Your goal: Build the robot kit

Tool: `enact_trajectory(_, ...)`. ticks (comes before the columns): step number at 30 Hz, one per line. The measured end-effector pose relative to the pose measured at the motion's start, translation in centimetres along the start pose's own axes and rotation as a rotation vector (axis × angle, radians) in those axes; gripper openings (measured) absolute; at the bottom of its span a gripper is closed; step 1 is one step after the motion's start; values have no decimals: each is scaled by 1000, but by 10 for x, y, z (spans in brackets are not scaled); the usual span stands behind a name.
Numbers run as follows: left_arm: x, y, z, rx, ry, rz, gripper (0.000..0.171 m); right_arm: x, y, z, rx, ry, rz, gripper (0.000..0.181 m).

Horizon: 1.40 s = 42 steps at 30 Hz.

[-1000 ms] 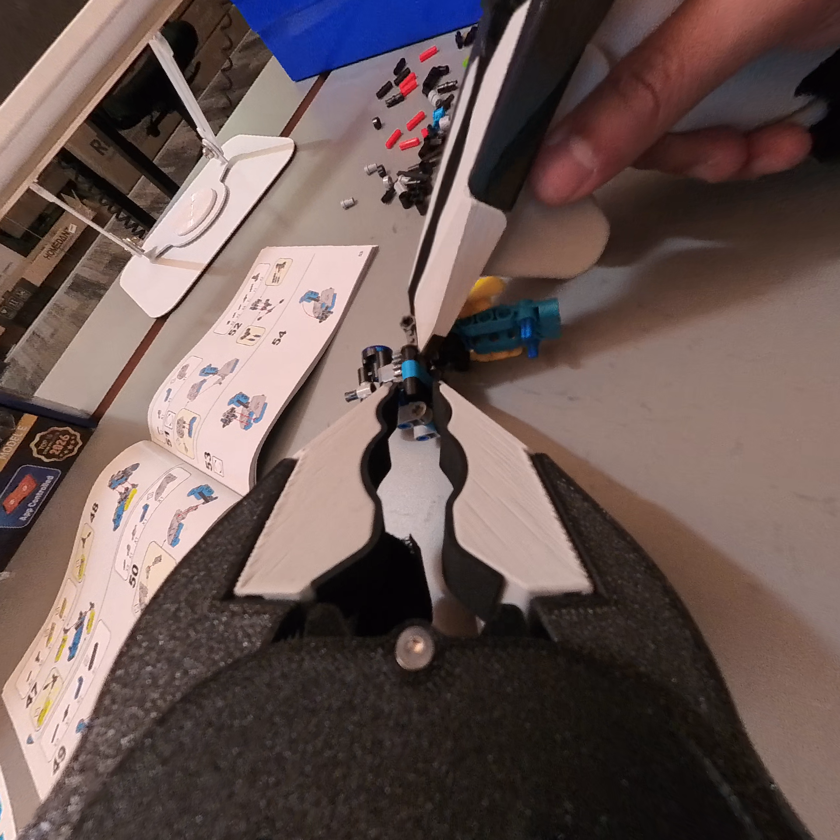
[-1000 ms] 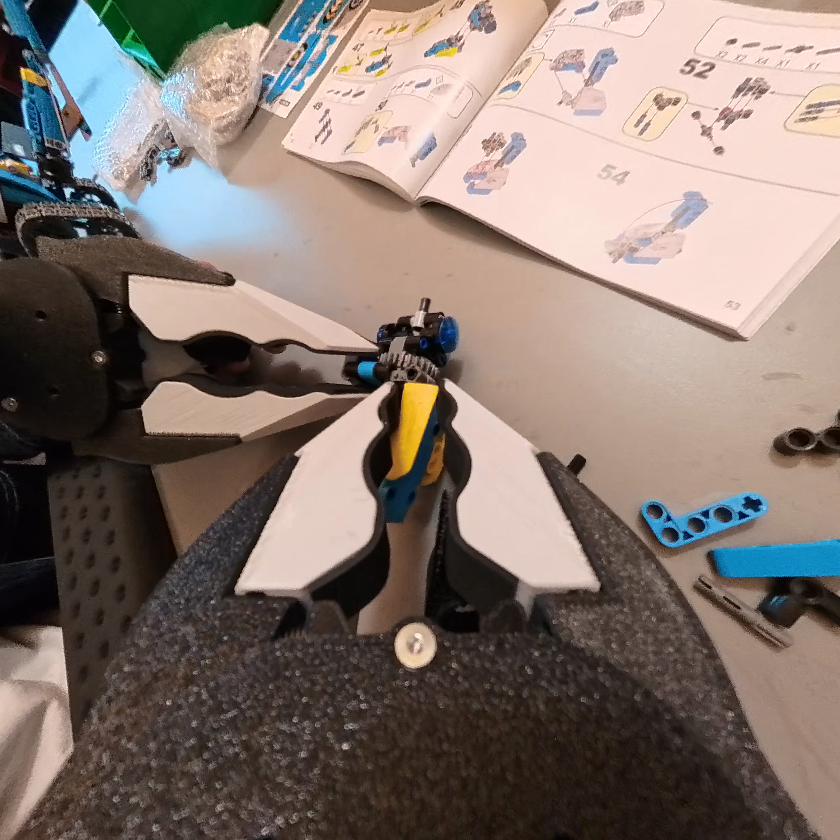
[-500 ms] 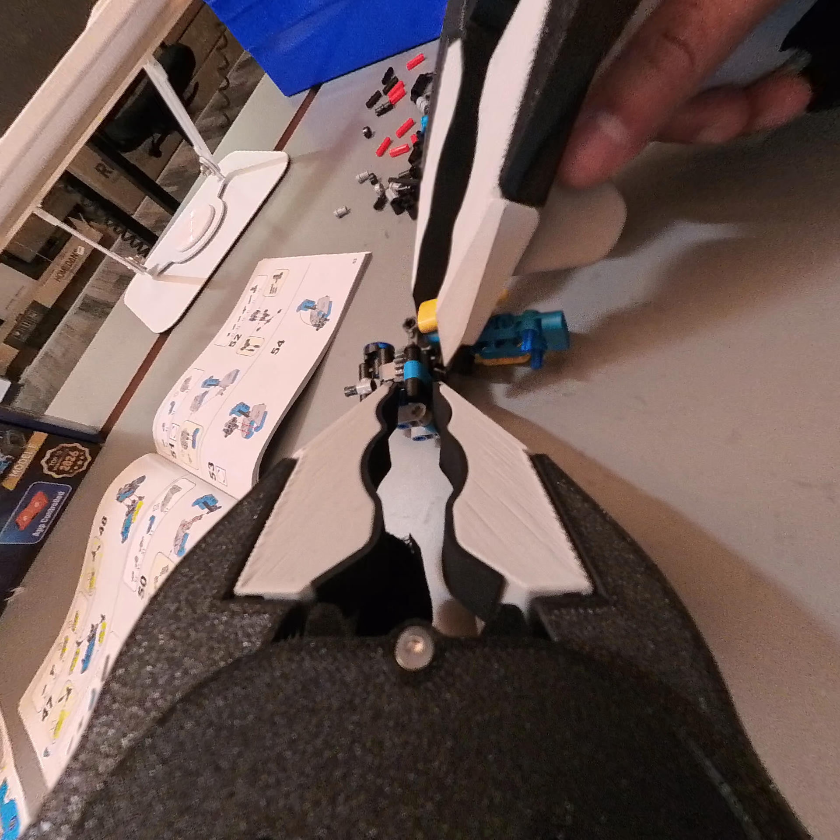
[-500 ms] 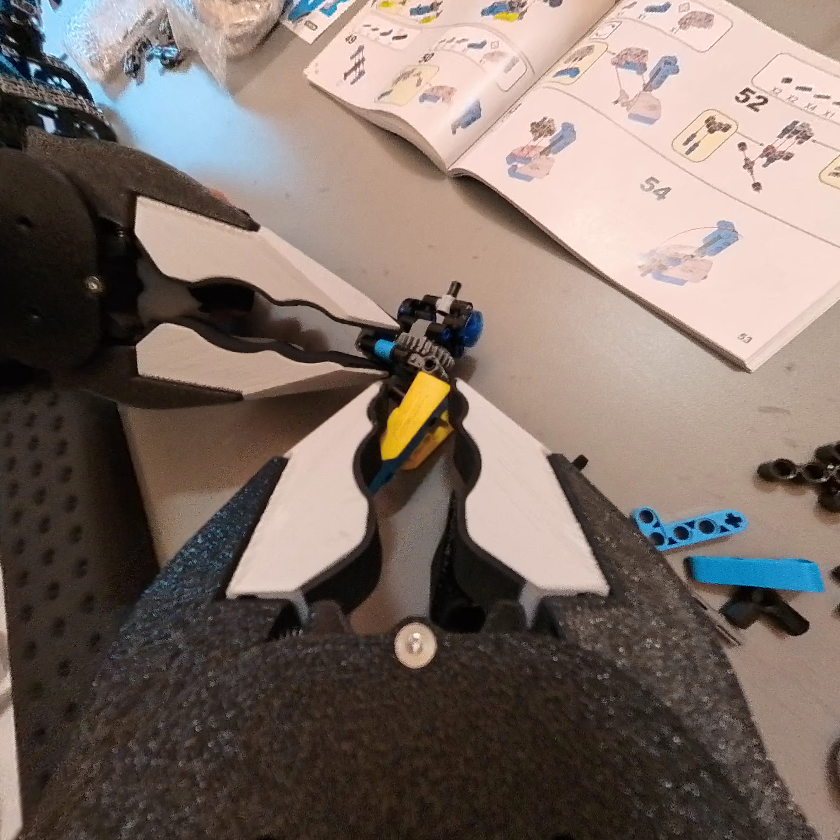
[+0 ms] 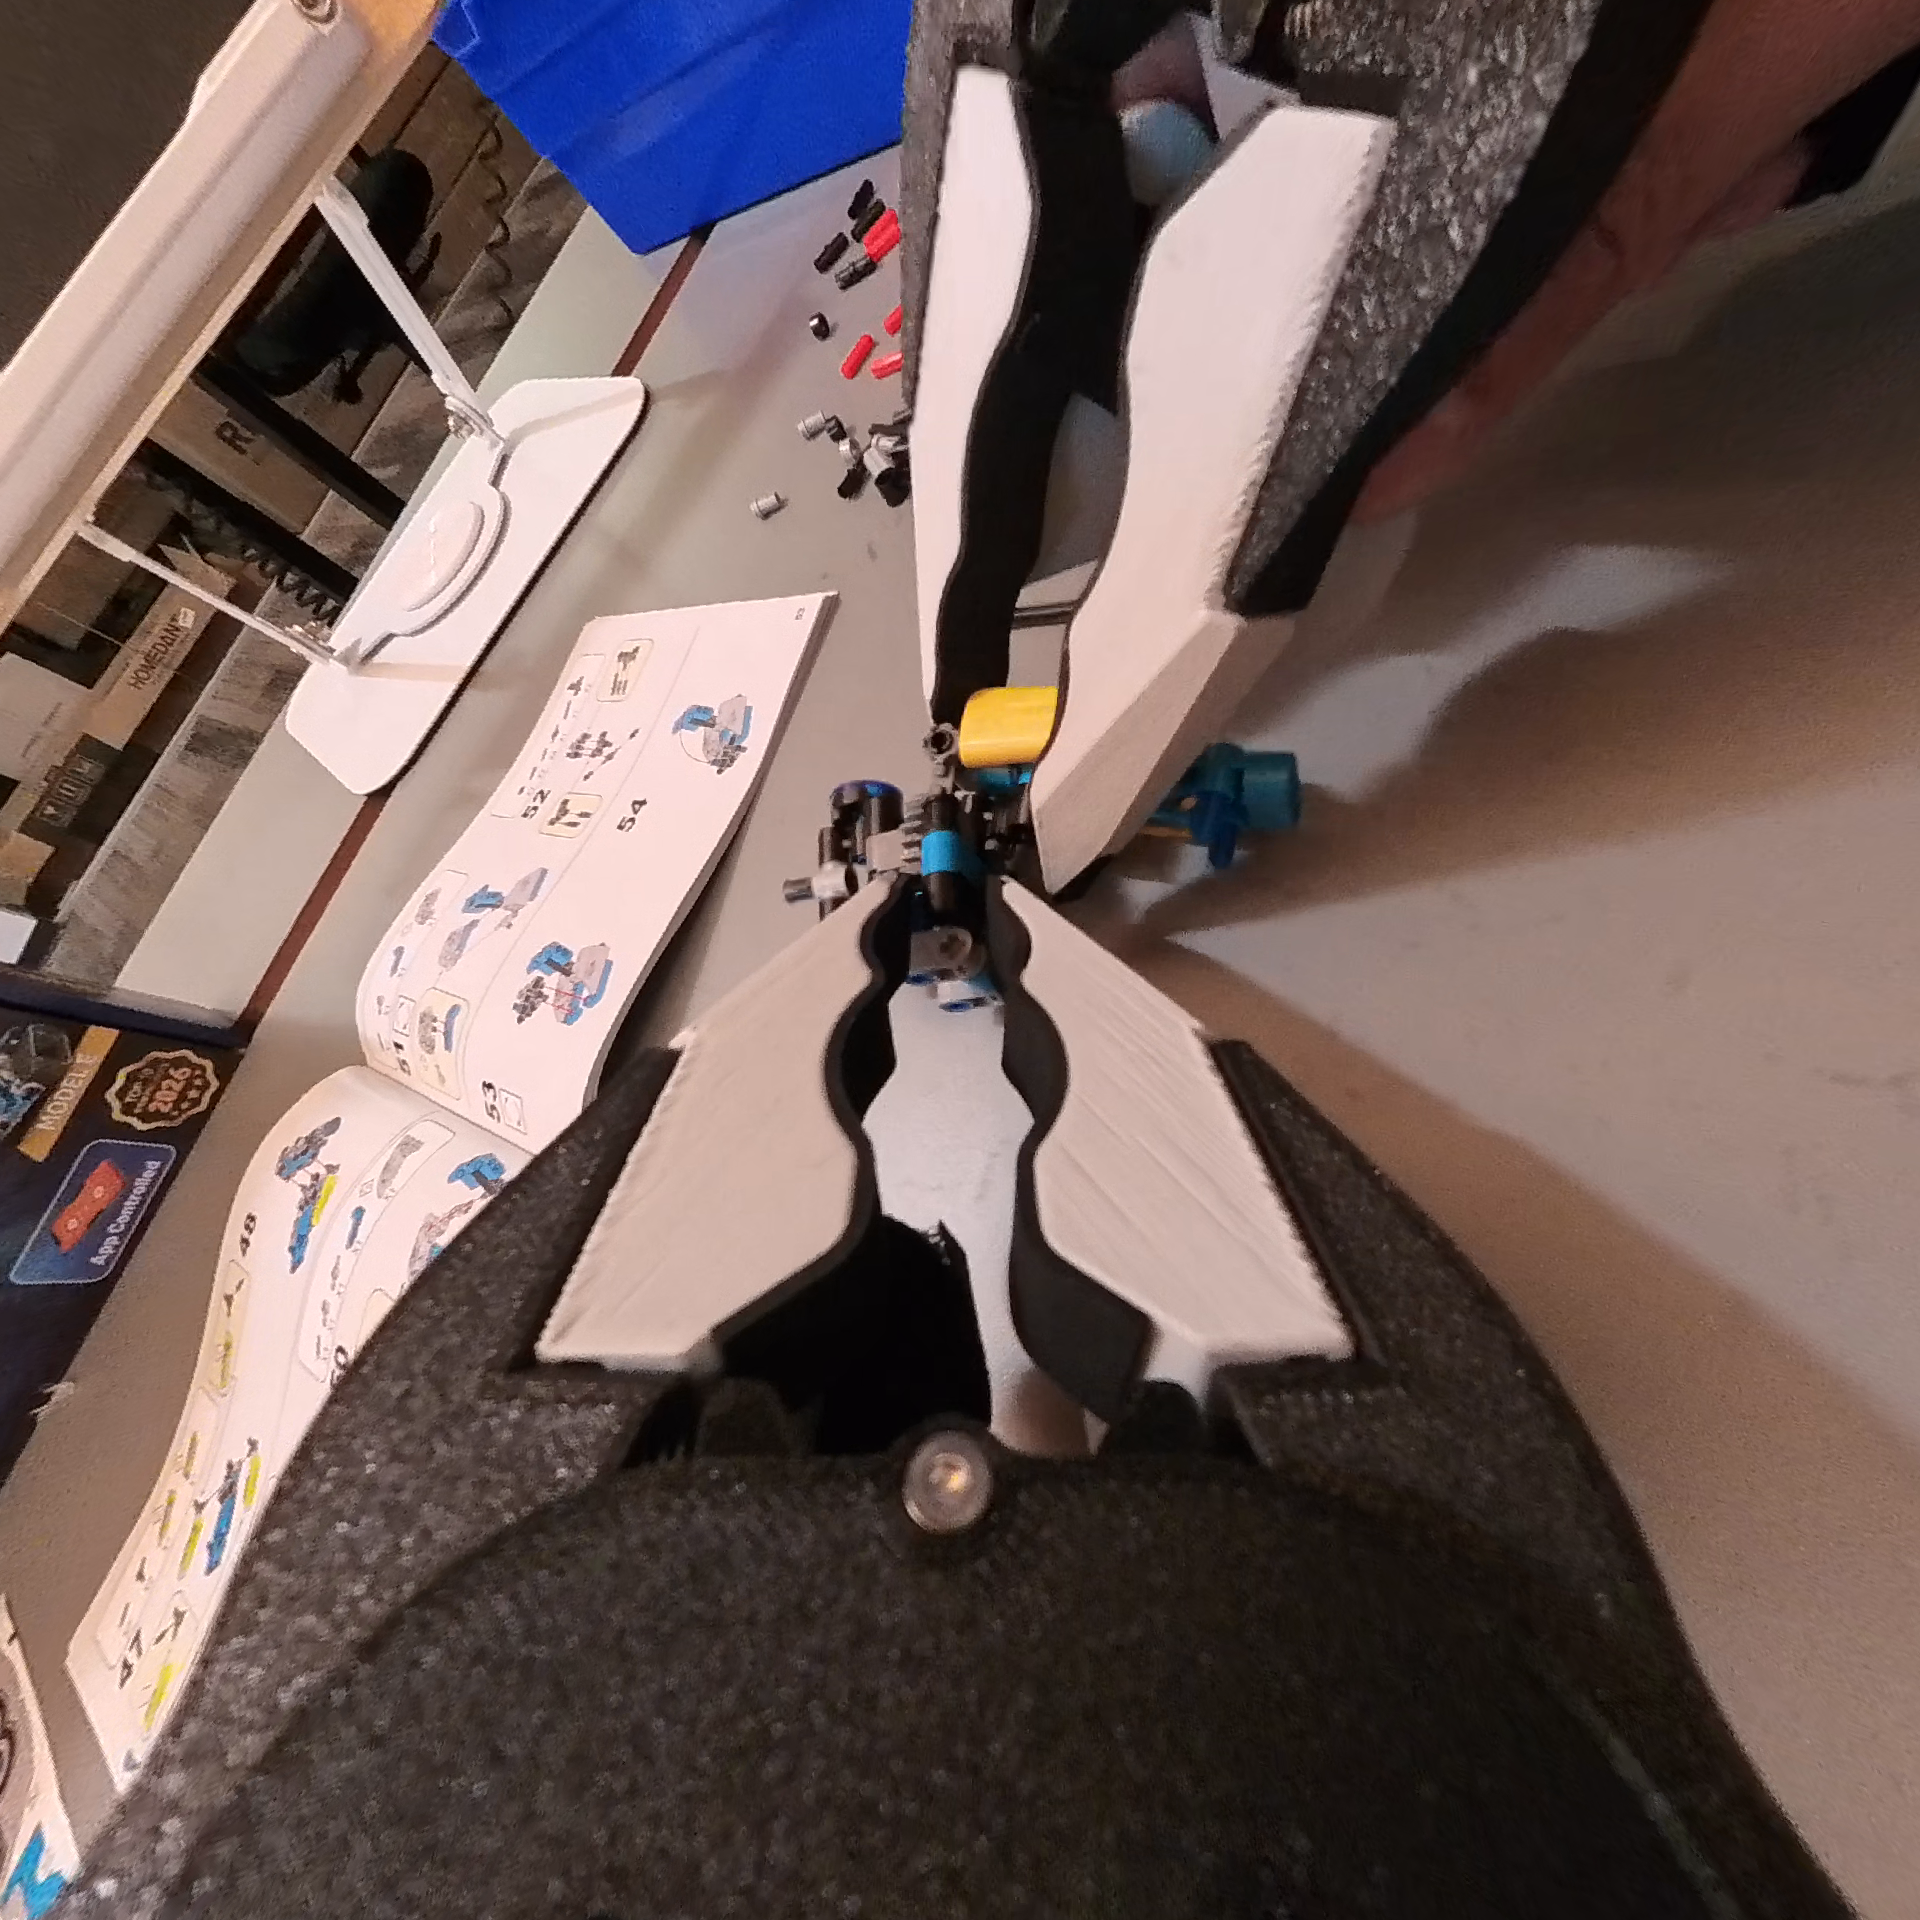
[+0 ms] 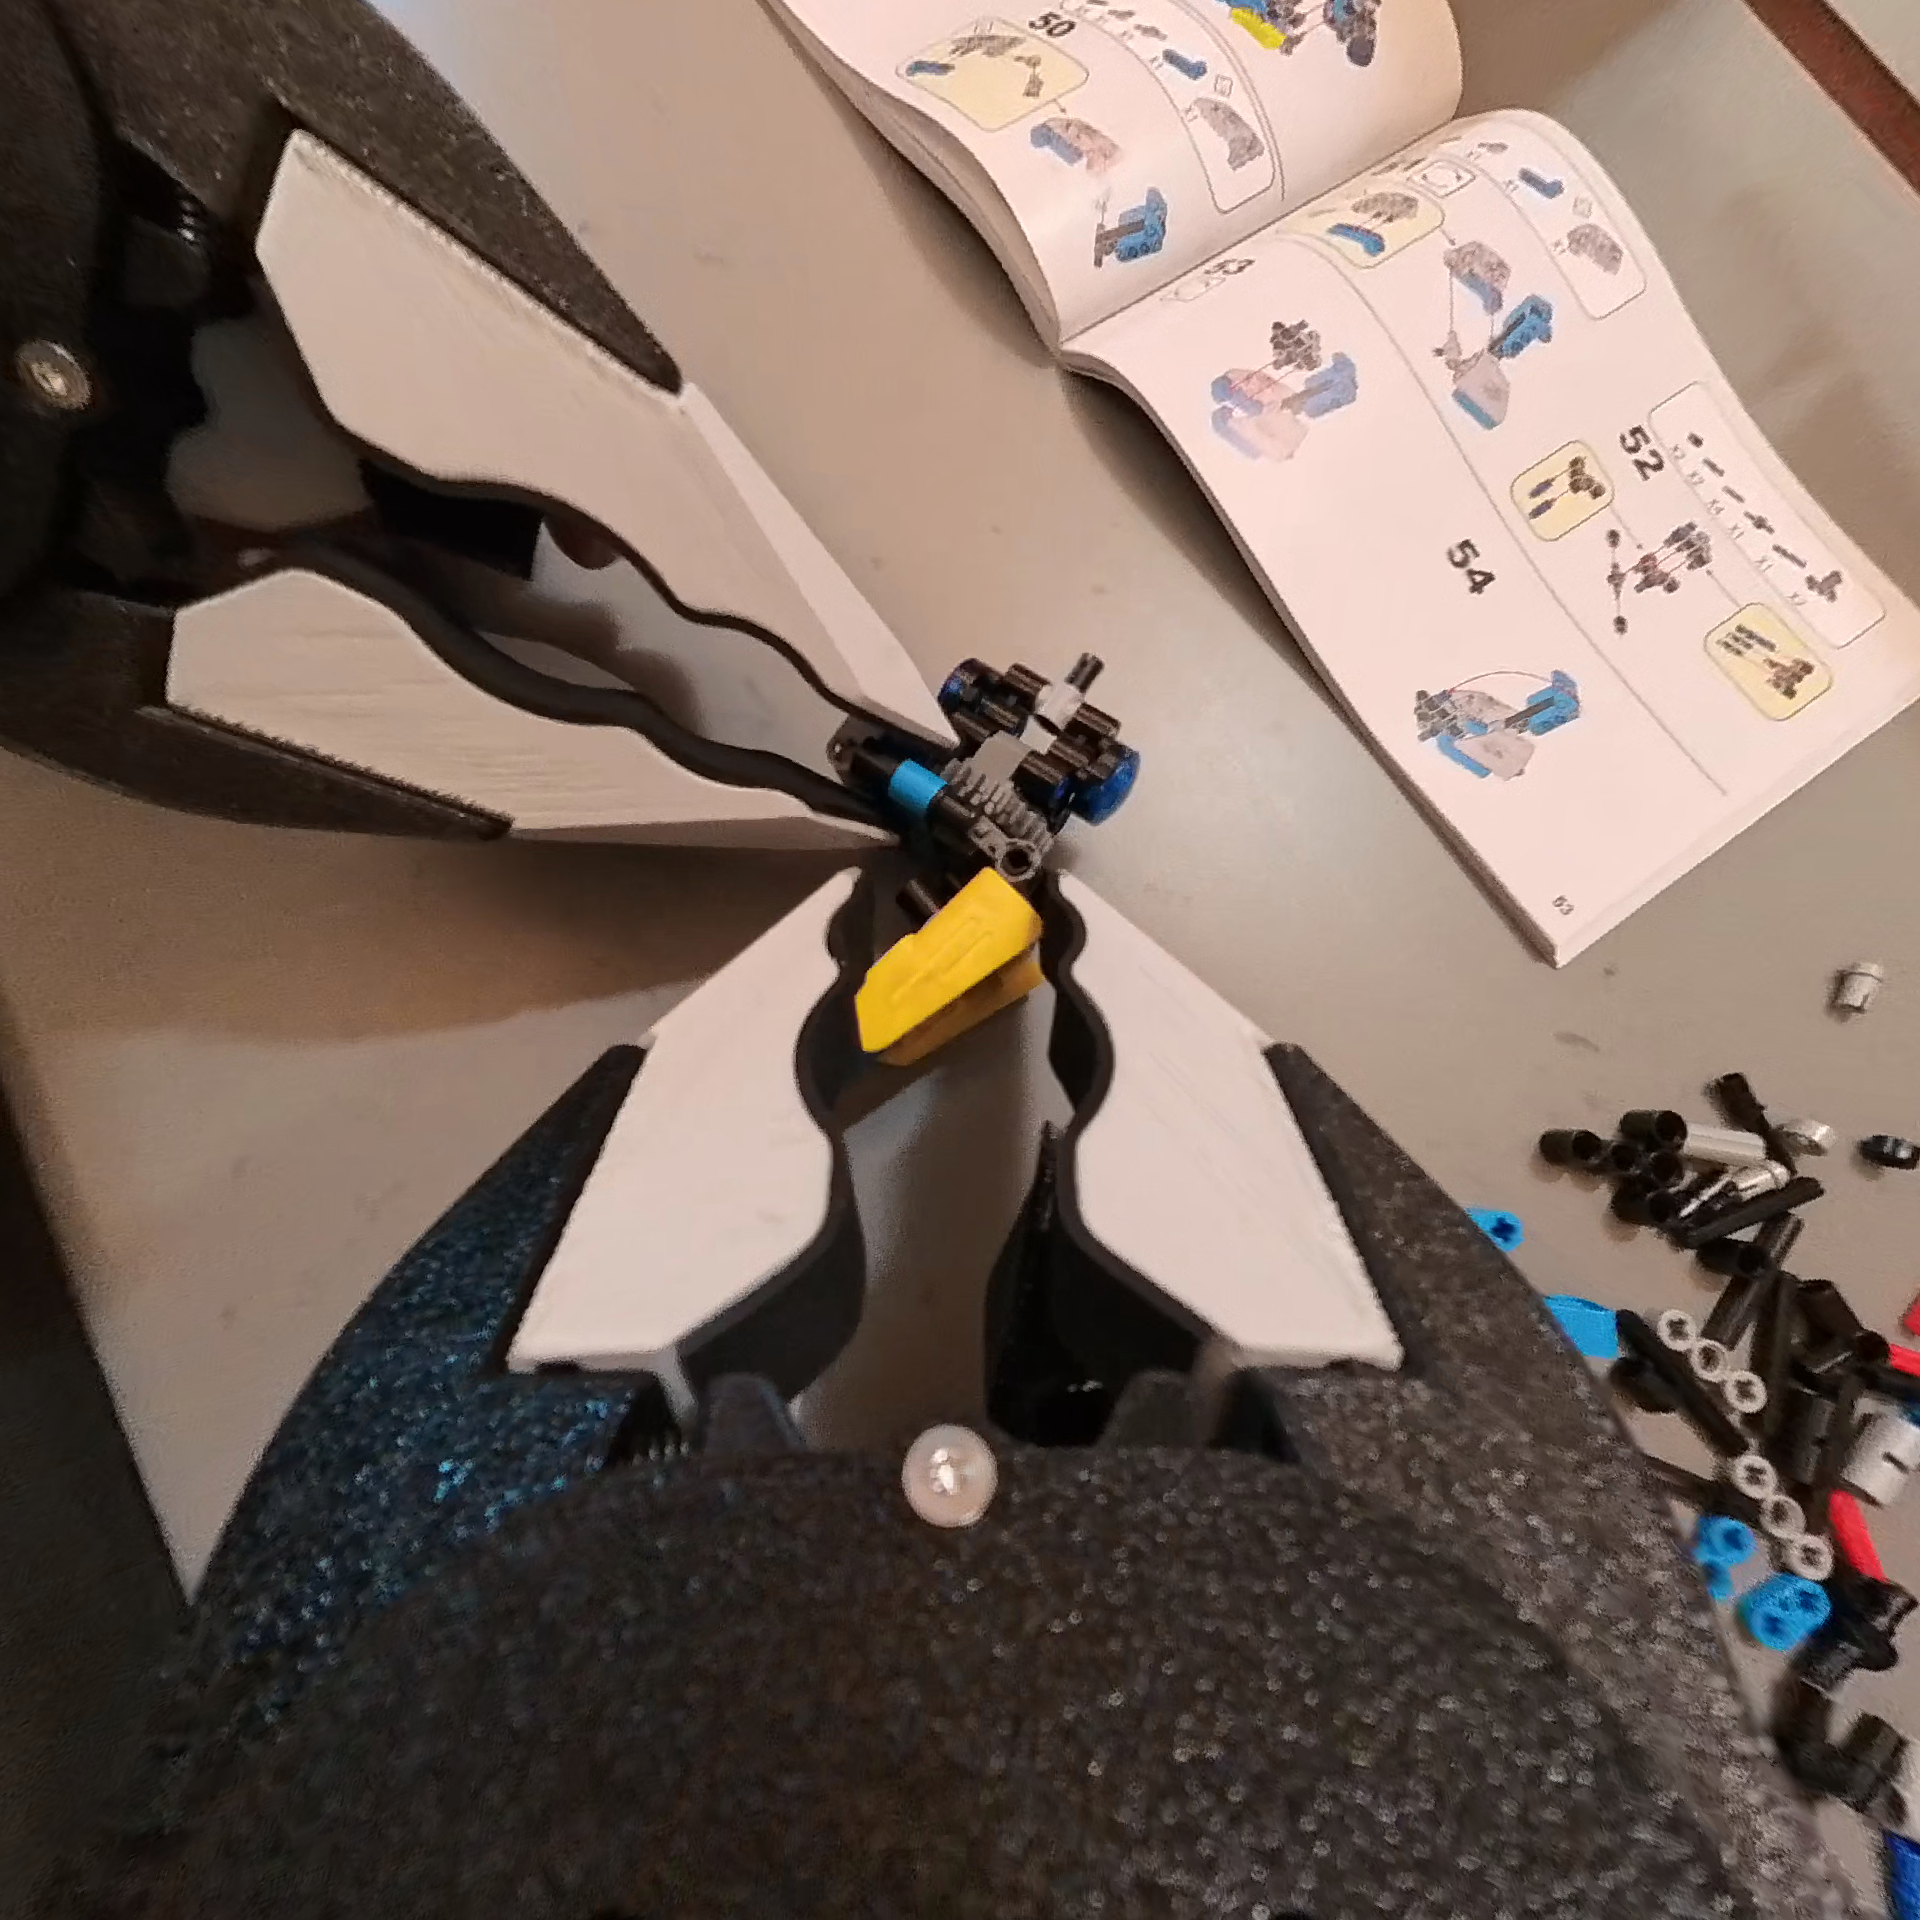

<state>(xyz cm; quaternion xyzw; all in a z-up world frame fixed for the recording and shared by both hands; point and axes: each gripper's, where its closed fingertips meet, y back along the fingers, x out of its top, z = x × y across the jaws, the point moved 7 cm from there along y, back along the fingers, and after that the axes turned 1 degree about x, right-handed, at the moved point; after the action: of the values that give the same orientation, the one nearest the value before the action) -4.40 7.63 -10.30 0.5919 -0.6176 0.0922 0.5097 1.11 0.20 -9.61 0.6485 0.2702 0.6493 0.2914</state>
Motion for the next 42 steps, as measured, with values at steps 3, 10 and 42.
enact_trajectory(3, 0, 1, 0, -12, -15, 16, 12, 1, 1, -3, -17, 60, -27, 31)
enact_trajectory(10, 3, 1, 2, -45, -50, 14, 10, -2, 2, -4, 35, 78, -59, 27)
enact_trajectory(42, 0, -4, -12, -138, 254, -14, 13, -2, 5, 6, -44, -73, 45, 30)
